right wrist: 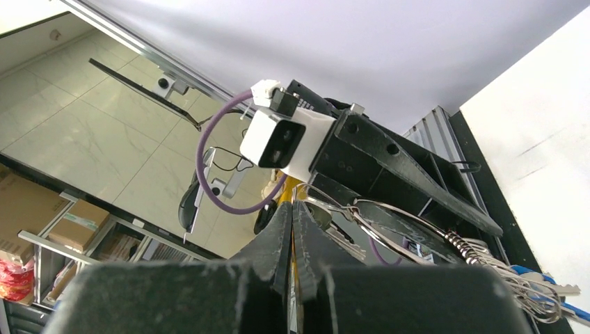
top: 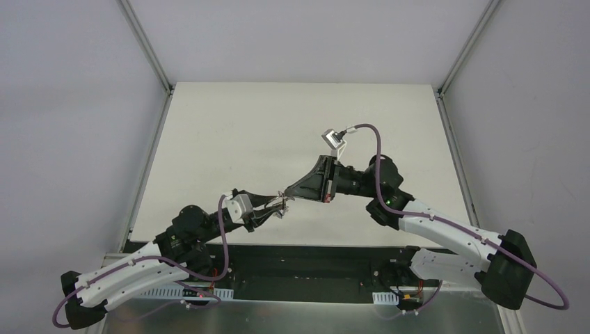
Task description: Put the keys on the keyring
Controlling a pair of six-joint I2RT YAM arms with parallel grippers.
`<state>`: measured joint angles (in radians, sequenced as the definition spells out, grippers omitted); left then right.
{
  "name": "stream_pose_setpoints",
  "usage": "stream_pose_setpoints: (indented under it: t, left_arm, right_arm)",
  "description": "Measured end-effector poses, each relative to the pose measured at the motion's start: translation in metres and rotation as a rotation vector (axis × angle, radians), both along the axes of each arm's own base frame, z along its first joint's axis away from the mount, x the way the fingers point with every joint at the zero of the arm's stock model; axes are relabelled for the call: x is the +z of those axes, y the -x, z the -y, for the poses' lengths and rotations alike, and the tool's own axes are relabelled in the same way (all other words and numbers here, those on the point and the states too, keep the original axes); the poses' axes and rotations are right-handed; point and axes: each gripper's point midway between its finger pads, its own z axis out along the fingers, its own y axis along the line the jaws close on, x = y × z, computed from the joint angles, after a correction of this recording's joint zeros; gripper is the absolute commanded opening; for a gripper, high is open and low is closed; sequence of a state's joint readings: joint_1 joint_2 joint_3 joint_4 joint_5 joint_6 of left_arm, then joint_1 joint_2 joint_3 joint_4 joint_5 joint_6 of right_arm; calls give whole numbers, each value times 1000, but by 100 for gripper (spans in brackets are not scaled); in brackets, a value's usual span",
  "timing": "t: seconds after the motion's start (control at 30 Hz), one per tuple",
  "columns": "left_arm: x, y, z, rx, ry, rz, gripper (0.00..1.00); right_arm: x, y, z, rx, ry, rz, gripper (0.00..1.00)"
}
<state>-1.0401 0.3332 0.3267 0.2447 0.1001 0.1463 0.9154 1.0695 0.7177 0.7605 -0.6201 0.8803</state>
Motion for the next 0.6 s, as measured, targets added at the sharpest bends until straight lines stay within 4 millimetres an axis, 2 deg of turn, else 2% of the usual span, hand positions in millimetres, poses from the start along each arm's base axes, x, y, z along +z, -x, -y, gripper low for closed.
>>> stream_pose_setpoints:
  t: [0.17, 0.27, 0.37, 0.4, 0.43, 0.47, 0.6]
  left_arm:
    - [0, 2, 2, -13, 5, -7, 32]
    - [-1, 3, 5, -25, 0, -17, 18]
    - [-3, 2, 7, -28, -6, -31, 15]
    - [-3, 2, 7, -29, -8, -32, 11]
    - [-3, 2, 8, -29, -8, -33, 2]
    - [-2, 2, 8, -30, -7, -33, 0]
    - [-1, 2, 7, -28, -3, -38, 0]
  right_arm:
    - [-7, -1, 4, -14, 15, -3, 0]
    - [-8, 0, 5, -17, 17, -3, 0]
    - [-8, 0, 6, -19, 17, 2, 0]
    - [-9, 0, 7, -19, 17, 3, 0]
    - [-10, 1, 8, -20, 18, 4, 0]
    - [-12, 1, 9, -22, 21, 3, 0]
    - [-22, 0, 12, -30, 33, -7, 0]
